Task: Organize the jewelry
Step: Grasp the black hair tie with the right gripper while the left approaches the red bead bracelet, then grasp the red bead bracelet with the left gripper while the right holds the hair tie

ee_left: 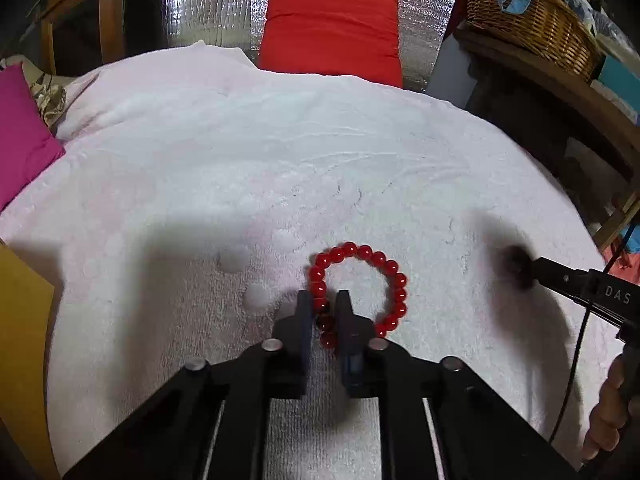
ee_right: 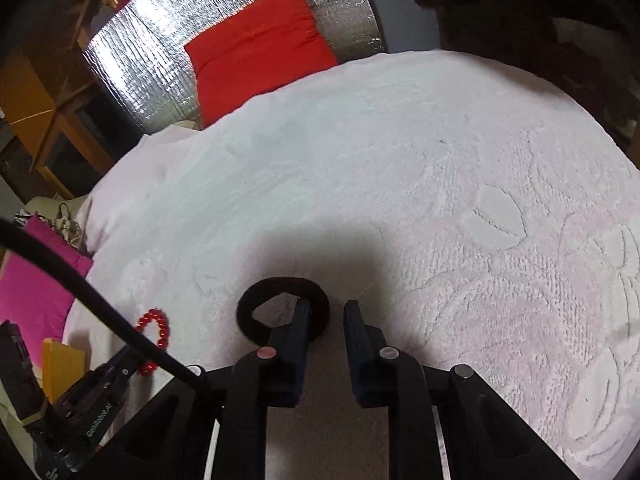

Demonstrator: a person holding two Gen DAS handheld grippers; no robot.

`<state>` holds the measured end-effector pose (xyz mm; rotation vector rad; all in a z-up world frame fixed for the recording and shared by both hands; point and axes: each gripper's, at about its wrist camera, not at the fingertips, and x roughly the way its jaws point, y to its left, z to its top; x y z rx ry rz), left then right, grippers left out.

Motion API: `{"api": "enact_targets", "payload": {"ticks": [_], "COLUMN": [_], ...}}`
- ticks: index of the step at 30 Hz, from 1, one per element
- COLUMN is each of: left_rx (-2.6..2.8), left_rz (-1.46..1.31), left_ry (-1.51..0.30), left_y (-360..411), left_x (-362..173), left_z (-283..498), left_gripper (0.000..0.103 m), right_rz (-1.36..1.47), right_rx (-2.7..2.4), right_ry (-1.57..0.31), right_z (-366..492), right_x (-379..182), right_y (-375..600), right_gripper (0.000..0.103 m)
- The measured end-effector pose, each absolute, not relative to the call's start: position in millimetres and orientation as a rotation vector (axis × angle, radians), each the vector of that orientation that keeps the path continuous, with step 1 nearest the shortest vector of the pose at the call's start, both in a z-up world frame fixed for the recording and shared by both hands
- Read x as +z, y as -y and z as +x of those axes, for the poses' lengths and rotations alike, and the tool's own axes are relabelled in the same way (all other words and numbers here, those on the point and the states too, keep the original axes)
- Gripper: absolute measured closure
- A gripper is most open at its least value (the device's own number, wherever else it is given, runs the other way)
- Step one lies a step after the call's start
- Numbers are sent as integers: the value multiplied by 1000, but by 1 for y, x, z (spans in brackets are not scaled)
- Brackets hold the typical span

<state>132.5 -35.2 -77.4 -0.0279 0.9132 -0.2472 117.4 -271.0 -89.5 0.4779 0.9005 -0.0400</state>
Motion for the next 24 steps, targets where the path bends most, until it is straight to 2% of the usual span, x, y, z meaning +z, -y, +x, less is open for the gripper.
{"api": "enact_targets", "payload": {"ticks": [12, 14, 16, 24], "left_rx": [-356, -371, -375, -380], "left_rz": [23, 43, 67, 98], "left_ry": [-968, -975, -981, -985], "left_y": [28, 27, 26, 16], "left_x": [-71, -70, -70, -70], "left_z": [102, 96, 92, 88], "left_gripper": [93, 93, 93, 92], "right_rz": [520, 537, 543, 453], "right_rx": [-13, -16, -35, -65], "right_ry": [-897, -903, -890, -888], "right_z": [110, 111, 112, 124], "right_x": [-80, -81, -81, -88], "right_y": [277, 282, 285, 266], "right_gripper": [83, 71, 64, 63]}}
